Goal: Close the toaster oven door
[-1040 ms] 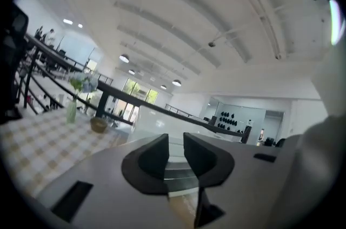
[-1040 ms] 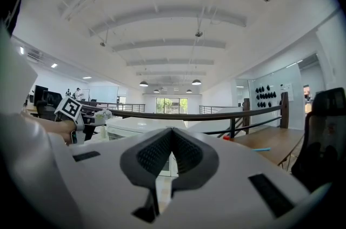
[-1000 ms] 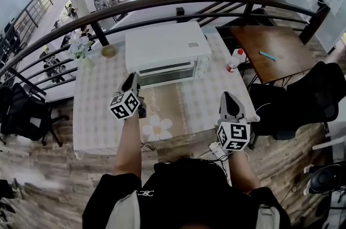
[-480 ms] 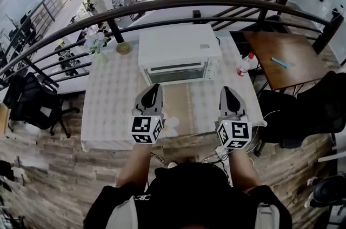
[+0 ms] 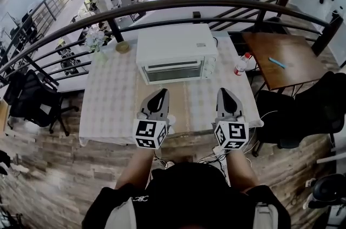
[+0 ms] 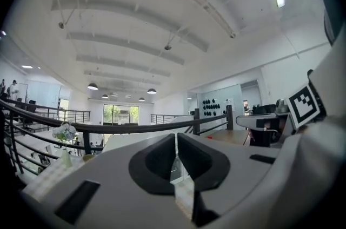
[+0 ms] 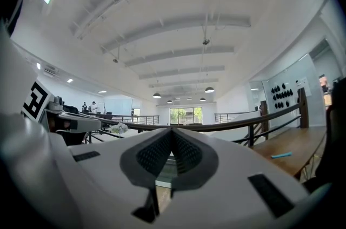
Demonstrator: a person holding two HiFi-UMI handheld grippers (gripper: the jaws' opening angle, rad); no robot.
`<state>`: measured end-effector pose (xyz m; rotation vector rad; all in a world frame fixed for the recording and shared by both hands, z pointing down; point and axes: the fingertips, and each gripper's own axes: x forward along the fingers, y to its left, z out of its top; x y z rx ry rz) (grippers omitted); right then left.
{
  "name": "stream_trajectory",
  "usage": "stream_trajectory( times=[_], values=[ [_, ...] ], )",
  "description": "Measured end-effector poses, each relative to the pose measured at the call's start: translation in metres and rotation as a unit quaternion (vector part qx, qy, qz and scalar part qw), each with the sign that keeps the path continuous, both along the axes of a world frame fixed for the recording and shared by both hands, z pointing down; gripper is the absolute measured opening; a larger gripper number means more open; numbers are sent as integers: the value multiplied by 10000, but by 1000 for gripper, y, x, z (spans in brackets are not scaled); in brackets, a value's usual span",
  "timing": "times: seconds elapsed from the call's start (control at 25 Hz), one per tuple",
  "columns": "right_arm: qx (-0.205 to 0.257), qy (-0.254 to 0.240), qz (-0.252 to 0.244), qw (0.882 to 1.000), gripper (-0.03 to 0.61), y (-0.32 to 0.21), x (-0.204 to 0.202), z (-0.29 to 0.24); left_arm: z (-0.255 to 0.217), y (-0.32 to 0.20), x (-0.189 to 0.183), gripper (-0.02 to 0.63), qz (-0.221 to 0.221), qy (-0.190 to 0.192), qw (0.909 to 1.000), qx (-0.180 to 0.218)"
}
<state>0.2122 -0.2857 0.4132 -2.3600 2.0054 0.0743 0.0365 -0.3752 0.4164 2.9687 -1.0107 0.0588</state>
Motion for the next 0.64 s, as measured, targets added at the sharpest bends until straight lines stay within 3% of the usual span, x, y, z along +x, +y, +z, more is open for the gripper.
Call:
stream_trajectory(
  times=[0.12,0.64],
  values=[
    [26,-9,-36,10000,-7,5,-2,0,0,5,2,25,-33,-140,9998,120],
    [16,0,-51,10000,-6,16,3,4,-6,17,9,25,-36,-122,9999,90]
  ],
)
